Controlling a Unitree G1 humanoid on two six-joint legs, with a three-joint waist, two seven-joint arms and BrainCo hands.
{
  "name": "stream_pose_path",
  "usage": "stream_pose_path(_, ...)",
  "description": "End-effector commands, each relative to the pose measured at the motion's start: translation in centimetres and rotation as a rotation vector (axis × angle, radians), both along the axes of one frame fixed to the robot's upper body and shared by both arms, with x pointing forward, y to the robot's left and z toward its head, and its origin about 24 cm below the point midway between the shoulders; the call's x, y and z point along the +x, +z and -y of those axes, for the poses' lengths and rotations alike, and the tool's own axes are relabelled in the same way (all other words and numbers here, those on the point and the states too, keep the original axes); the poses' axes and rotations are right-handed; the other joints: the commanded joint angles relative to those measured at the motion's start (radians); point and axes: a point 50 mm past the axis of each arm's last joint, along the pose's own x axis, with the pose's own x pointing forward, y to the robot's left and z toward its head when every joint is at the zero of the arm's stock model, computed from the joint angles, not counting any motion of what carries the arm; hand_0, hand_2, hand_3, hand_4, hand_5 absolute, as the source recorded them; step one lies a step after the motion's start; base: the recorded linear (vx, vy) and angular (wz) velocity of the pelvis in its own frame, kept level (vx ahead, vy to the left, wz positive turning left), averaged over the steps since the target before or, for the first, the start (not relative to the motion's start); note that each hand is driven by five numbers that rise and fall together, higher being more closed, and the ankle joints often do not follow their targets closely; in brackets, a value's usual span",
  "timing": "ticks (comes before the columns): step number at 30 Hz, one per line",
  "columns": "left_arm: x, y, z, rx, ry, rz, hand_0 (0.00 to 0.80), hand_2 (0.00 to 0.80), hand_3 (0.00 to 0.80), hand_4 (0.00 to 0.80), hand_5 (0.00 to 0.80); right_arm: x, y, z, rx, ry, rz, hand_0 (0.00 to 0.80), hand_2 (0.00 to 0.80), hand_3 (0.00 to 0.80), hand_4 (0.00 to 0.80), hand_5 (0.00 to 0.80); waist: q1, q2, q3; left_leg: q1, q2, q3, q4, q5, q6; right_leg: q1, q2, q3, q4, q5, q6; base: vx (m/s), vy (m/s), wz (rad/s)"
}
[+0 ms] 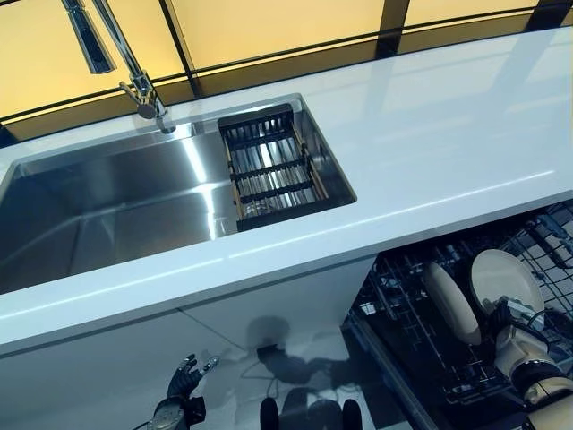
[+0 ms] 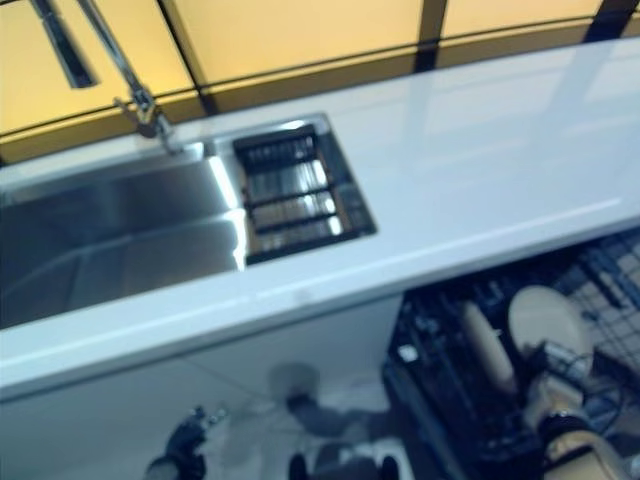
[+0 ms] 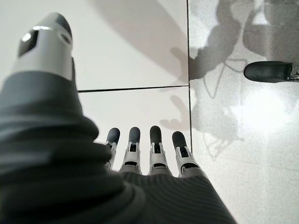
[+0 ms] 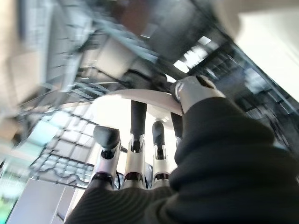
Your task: Take plates into dishwasher
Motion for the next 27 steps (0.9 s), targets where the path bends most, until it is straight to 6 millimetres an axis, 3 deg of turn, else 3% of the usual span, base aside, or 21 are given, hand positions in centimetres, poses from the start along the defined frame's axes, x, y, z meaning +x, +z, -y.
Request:
stream_pose_path(1,0.4,0.7,-1.6,0.032,0.063,0.041,0.000,0.000,0.000,0.000,0.000,0.3,1.7,0.4,-0.018,0.069,0.067,0.800,0.800,0.800,0.800,0.800,-0.018,-0.084,-0.034,0.039,-0.067,-0.006,-0.002,-0.087,0.047,-0.056,0.000,0.080,-0.003,0.071,0.047,0.029,0.028,-0.16)
stream_pose_path(12,-0.9,0.3,-2.3,0.061,0.096,0.004,0.000,0.000,0.000,0.000,0.000,-0.4,4.8,0.9,0.203,0.229,0.154,0.800,0.800,0.800,0.800,0.800,-0.048,-0.130,-0.063,0.069,-0.048,0.032,-0.002,-0.102,0.043,-0.032,0.010,0.095,-0.003,0.067,0.046,0.040,-0.003,-0.09)
stream_pose_path(27,-0.8,0.5,-3.0,0.087,0.081,-0.006,0.000,0.000,0.000,0.000,0.000,-0.3,5.9,2.3,0.474,0.270,0.086,0.800,0.800,0.800,0.800,0.800,-0.034,-0.142,-0.065,0.080,-0.036,0.036,-0.002,-0.104,0.034,-0.020,0.006,0.083,-0.003,0.063,0.042,0.003,-0.004,-0.01)
